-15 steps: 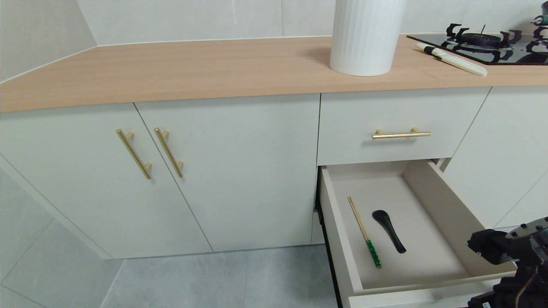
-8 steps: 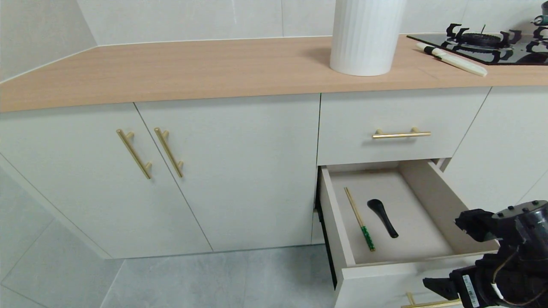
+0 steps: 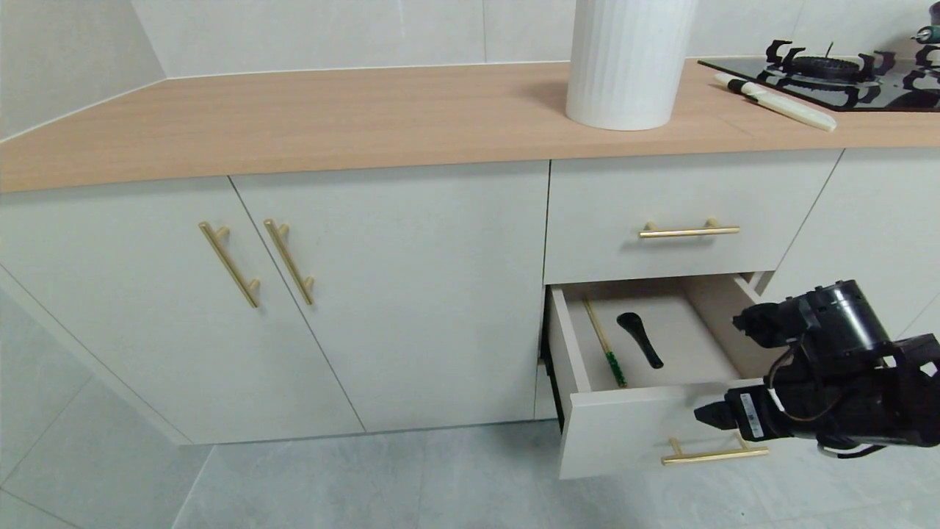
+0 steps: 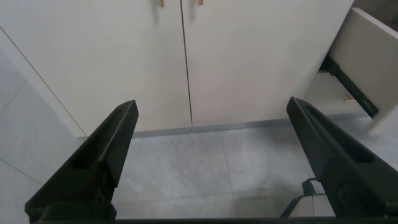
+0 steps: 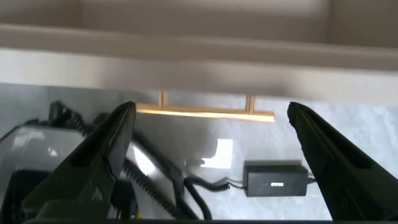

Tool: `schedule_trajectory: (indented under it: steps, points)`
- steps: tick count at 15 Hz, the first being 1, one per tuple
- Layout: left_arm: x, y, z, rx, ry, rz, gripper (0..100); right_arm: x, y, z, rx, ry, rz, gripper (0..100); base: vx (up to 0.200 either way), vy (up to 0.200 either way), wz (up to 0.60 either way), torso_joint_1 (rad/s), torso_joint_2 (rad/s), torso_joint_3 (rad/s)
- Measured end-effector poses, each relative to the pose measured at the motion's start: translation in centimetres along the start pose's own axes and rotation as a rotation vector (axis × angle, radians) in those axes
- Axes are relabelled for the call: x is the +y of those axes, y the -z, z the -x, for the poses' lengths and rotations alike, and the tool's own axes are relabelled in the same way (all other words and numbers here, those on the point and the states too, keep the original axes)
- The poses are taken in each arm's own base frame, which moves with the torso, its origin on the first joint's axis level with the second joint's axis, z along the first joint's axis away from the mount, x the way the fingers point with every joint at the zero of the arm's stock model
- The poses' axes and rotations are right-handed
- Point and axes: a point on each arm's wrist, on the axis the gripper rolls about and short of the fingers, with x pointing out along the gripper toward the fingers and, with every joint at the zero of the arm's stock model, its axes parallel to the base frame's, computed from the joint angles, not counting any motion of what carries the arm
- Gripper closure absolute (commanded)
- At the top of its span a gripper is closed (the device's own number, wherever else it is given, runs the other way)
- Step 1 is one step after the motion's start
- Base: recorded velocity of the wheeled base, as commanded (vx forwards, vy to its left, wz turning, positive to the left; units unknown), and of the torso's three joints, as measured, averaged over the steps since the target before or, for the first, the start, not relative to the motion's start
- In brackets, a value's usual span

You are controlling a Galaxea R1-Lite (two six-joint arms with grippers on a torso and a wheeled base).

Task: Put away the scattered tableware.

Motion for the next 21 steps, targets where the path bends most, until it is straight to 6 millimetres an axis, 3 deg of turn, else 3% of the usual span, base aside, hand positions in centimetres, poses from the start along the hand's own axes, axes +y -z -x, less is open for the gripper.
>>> schedule_trajectory:
  steps: [8,12,16,21]
  points:
    - [0.0,0.0,0.0,-0.001,0.000,0.000,0,-1.8,-5.4,-5.7,-0.032,0.057,-0.073,0,0.000,0.000,0.00,0.000,0.00,0.000]
    - [0.0,0.0,0.0,-0.001,0.000,0.000,0,-2.2,-7.2,-7.2,-0.089,0.066,-0.102,0,0.000,0.000,0.00,0.000,0.00,0.000]
    - [0.0,0.0,0.0,-0.001,0.000,0.000,0,-2.4,-8.2,-8.6,-0.235,0.062,-0.134,0,0.000,0.000,0.00,0.000,0.00,0.000]
    - [0.0,0.0,0.0,-0.001,0.000,0.000,0,-2.2,-8.1,-10.1,-0.374,0.055,-0.152,0,0.000,0.000,0.00,0.000,0.00,0.000]
